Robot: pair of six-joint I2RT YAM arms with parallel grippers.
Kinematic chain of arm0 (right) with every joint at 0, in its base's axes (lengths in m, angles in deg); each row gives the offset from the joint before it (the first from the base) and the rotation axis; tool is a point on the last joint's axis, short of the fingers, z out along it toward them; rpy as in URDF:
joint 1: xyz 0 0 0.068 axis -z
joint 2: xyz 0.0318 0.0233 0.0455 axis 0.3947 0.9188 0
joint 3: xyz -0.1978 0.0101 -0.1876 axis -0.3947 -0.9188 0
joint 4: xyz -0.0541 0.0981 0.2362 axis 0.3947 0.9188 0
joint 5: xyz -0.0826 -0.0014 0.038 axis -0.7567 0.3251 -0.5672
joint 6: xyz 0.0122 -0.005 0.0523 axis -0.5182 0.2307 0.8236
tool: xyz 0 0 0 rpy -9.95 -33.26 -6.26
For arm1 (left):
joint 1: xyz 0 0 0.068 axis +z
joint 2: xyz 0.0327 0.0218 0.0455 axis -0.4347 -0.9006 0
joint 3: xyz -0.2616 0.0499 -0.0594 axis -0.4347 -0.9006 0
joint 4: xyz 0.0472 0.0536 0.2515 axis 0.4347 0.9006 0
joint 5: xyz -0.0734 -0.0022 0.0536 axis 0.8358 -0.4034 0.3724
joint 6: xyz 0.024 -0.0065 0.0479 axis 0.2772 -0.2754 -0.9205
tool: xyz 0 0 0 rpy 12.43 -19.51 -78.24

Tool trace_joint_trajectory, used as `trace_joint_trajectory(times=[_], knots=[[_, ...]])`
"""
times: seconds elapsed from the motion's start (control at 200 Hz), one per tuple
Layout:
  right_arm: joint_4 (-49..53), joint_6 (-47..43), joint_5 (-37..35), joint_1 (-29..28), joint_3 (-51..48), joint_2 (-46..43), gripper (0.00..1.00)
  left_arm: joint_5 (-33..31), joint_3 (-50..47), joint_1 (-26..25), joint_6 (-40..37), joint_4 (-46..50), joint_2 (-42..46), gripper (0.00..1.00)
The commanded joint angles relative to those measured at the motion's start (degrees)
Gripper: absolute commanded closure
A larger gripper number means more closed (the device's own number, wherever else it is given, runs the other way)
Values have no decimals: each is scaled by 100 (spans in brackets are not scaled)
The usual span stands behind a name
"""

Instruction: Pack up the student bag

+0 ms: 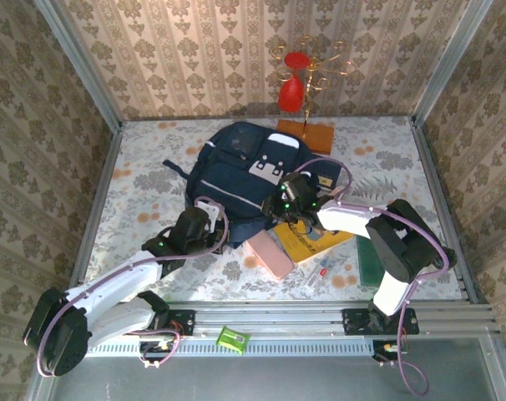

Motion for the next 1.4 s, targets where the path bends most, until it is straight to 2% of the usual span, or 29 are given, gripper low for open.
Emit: trace_joint_trajectory(times=[0.0,0.04,0.095,0.265,0.38,0.525,0.67,0.745,0.795,0.875,0.96,1.05,1.105,1.215,1.395], knots=[[84,-276,-194,370,139,-152,86,-96,133,122,-153,106,228,100],[264,-466,-145,536,167,-218,94,-40,116,230,-167,185,275,100],[541,-806,7,722,276,-231,98,23,115,411,-194,327,346,100],[1716,-1853,306,1179,1079,84,99,289,30,1011,-270,730,681,100],[1847,-2026,526,1390,1423,337,97,741,-52,1427,-230,809,1006,100],[1768,-1978,817,1432,1708,596,96,1122,-45,1373,-206,710,936,100],[1679,-1909,1085,1429,1925,728,93,1021,-52,1183,-205,597,617,100],[1687,-1944,1099,1433,1948,696,88,972,-66,1085,-188,493,451,100],[1779,-2013,1069,1433,1965,657,80,975,-89,1020,-155,390,398,100],[1904,-2081,924,1432,1853,465,61,978,-90,904,-122,246,330,100],[1848,-1977,820,1423,1503,102,47,970,-61,747,-148,154,265,100],[1401,-1513,767,1262,832,-349,27,994,-74,569,-145,21,204,100],[1109,-1218,706,1051,508,-501,18,1038,-92,482,-125,-70,197,100],[742,-735,460,651,287,-452,12,1055,-113,369,-121,-140,232,100],[314,-260,132,257,244,-73,14,847,-116,349,-271,-50,261,100]])
